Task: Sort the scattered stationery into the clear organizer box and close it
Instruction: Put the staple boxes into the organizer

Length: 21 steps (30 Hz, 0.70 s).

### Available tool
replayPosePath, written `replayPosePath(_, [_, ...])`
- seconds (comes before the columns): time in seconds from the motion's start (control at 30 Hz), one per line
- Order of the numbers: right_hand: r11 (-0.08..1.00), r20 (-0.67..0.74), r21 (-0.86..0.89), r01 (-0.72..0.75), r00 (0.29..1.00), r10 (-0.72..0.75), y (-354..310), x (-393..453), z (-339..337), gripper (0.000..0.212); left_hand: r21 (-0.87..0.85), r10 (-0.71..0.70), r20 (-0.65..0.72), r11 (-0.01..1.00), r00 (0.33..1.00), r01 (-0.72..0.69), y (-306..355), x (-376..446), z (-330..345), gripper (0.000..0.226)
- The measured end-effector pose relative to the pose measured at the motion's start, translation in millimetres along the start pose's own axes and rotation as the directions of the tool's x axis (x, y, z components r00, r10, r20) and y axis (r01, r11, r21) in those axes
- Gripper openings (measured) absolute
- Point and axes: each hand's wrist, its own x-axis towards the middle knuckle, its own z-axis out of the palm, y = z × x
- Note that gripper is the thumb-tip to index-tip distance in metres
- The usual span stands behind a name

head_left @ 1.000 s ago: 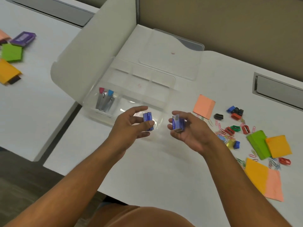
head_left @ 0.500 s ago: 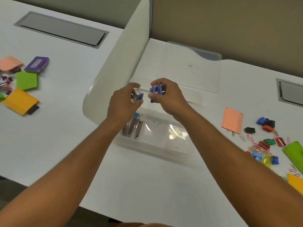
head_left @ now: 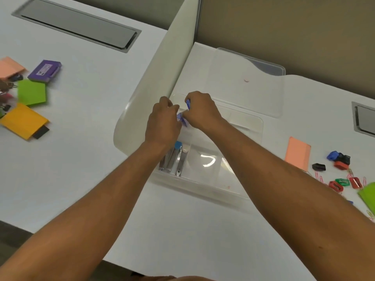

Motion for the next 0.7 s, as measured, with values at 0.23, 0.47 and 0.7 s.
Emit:
replayPosePath(0.23, [0.997, -0.005, 0.070, -0.007, 1.000, 0.007, 3, -19, -13, 0.061, -0.134, -0.053, -0.033, 0.990, 0.998, 0.048, 10, -15, -9, 0.050])
replayPosePath(0.47, [0.945, -0.227, 0.326, 0.013, 0.972, 0.065, 38, -85, -32, 0.021, -0.211, -0.008, -0.121, 0.977, 0.993, -0.017, 58, -66, 2, 0.042])
replayPosePath(0.7, [0.869, -0.290, 0.485, -0.093, 0.921, 0.260, 144, -230, -35, 0.019, -0.310, 0.350, 0.080, 0.899, 0.933, -0.310, 139, -152, 56, 0.026])
